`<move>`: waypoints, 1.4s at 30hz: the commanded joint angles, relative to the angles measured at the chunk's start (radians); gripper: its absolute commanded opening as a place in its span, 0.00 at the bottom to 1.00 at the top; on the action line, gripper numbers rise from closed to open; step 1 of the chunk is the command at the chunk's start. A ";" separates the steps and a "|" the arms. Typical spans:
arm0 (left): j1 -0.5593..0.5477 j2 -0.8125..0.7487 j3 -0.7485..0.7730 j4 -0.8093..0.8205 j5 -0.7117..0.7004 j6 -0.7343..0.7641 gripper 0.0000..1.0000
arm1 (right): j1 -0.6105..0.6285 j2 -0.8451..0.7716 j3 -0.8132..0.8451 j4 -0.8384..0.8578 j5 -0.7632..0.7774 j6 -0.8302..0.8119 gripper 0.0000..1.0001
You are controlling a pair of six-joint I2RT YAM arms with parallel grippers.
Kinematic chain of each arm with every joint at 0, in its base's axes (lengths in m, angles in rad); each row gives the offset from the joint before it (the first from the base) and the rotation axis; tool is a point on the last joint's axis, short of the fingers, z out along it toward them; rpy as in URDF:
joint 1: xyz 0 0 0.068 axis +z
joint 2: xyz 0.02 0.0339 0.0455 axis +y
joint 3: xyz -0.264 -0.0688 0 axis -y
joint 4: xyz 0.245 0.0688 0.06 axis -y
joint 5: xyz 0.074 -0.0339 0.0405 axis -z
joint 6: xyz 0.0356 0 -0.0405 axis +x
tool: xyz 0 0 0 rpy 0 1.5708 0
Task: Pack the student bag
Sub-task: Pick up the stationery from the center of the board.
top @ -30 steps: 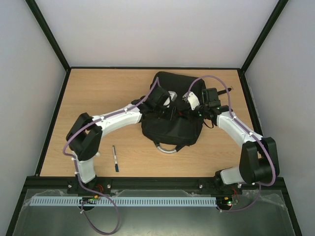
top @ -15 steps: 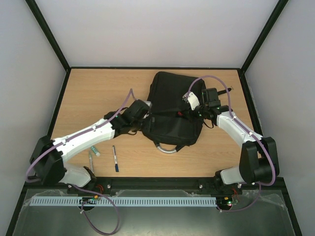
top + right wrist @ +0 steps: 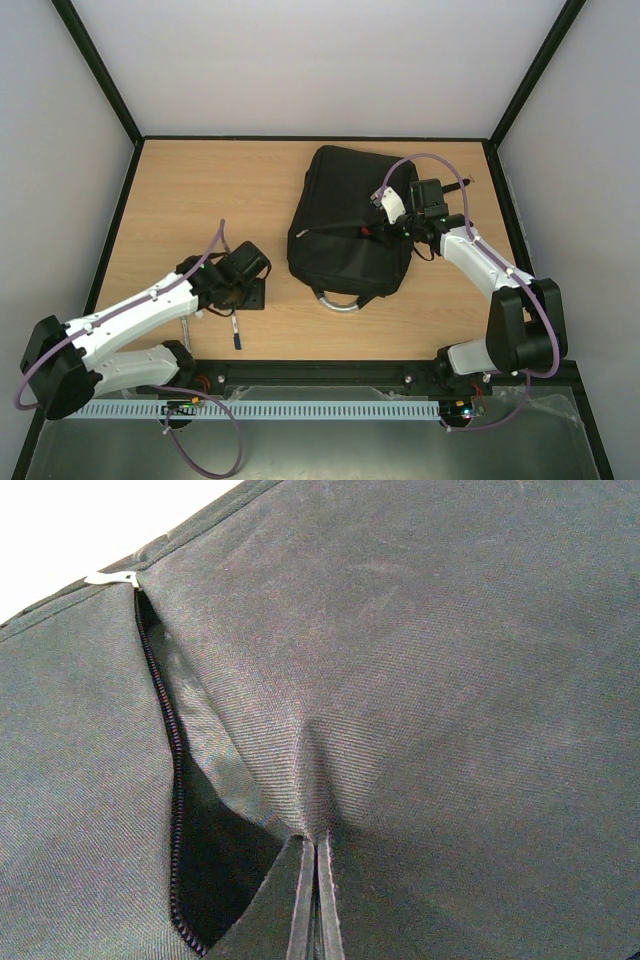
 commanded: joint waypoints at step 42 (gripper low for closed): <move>-0.007 0.119 -0.281 0.100 0.062 -0.193 0.08 | -0.003 -0.037 0.005 -0.043 -0.045 -0.022 0.01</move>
